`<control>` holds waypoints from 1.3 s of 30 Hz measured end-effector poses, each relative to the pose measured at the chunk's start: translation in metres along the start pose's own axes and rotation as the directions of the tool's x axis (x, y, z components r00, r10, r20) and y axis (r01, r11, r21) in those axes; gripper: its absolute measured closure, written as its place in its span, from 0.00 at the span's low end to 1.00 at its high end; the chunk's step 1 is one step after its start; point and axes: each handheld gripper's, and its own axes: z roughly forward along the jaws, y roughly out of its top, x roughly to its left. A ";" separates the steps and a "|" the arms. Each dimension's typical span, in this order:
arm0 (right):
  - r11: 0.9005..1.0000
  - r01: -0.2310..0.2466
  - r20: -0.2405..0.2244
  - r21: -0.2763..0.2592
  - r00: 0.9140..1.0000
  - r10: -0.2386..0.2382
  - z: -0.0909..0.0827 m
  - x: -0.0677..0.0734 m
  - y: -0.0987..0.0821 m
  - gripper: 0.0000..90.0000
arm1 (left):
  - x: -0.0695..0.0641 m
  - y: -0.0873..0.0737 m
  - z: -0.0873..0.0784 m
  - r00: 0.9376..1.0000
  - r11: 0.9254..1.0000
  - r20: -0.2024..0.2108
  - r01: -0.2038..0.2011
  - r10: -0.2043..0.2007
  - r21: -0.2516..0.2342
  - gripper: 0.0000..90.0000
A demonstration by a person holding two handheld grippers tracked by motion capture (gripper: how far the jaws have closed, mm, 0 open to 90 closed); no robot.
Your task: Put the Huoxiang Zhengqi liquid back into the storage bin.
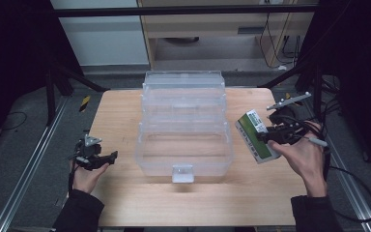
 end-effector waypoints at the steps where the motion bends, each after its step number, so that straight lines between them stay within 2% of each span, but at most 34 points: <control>1: 1.000 0.008 -0.002 0.001 1.000 -0.008 0.000 0.000 0.002 0.71 | 0.000 0.000 0.000 1.000 1.000 -0.001 -0.001 0.001 -0.001 0.34; 7: 0.999 0.035 -0.039 -0.021 0.999 -0.036 -0.002 0.004 0.014 0.72 | 0.001 0.000 0.000 1.000 1.000 -0.005 0.005 -0.005 -0.005 0.34; 11: 0.997 0.075 -0.067 -0.035 0.995 -0.078 -0.001 0.010 0.023 0.72 | 0.002 0.000 -0.001 1.000 1.000 -0.006 0.006 -0.006 -0.006 0.34; 20: 0.985 0.141 -0.132 -0.096 0.979 -0.153 0.002 0.021 0.042 0.71 | 0.002 0.001 -0.002 1.000 1.000 -0.007 0.004 -0.004 -0.011 0.34; 25: 0.980 0.178 -0.148 -0.092 0.971 -0.191 0.011 0.030 0.052 0.72 | 0.003 0.001 -0.001 1.000 1.000 -0.009 0.006 -0.006 -0.011 0.35; 29: 0.971 0.211 -0.177 -0.110 0.957 -0.228 0.019 0.035 0.057 0.72 | 0.002 0.001 -0.001 1.000 1.000 -0.006 0.004 -0.005 -0.010 0.35; 32: 0.961 0.250 -0.207 -0.121 0.940 -0.271 0.026 0.037 0.061 0.72 | 0.003 0.001 -0.001 1.000 1.000 -0.008 0.006 -0.006 -0.011 0.35; 37: 0.949 0.290 -0.237 -0.122 0.920 -0.311 0.035 0.040 0.065 0.72 | 0.003 0.001 -0.001 1.000 1.000 -0.010 0.004 -0.004 -0.009 0.35; 39: 0.943 0.312 -0.251 -0.117 0.909 -0.332 0.039 0.041 0.066 0.72 | 0.003 0.000 -0.001 1.000 1.000 -0.012 0.005 -0.005 -0.008 0.35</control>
